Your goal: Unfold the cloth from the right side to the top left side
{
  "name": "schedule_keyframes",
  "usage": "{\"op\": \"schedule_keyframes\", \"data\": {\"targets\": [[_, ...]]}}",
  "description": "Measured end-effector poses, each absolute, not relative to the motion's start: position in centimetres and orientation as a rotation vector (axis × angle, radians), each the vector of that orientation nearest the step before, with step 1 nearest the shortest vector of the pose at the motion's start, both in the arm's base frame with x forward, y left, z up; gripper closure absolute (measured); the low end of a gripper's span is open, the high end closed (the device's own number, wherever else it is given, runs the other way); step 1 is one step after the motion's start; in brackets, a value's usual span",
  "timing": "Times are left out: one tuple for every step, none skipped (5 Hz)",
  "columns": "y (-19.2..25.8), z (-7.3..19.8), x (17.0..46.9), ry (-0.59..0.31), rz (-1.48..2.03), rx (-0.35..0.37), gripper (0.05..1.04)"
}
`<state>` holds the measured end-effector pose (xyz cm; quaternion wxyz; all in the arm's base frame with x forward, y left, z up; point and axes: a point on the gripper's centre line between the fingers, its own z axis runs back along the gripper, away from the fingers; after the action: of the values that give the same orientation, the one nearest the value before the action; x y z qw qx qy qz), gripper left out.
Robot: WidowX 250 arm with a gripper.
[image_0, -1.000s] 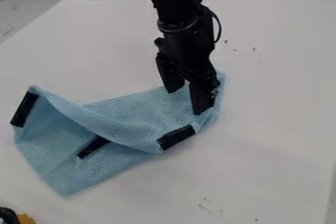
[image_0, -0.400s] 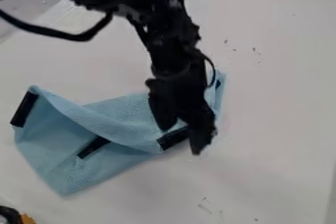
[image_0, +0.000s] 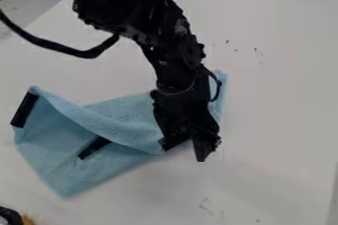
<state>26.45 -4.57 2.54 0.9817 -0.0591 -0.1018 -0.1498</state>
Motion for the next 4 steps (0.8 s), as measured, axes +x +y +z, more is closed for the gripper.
{"op": "schedule_keyframes", "data": {"targets": [[-3.89, 2.33, 27.25, -0.198, -0.312, -0.123, 0.089], [-3.66, 1.81, 27.33, -0.188, -0.315, -0.118, 0.152], [-3.50, 1.63, 27.69, -0.184, -0.325, -0.119, 0.444], [-3.40, 1.71, 27.61, -0.169, -0.321, -0.114, 0.742]]}}
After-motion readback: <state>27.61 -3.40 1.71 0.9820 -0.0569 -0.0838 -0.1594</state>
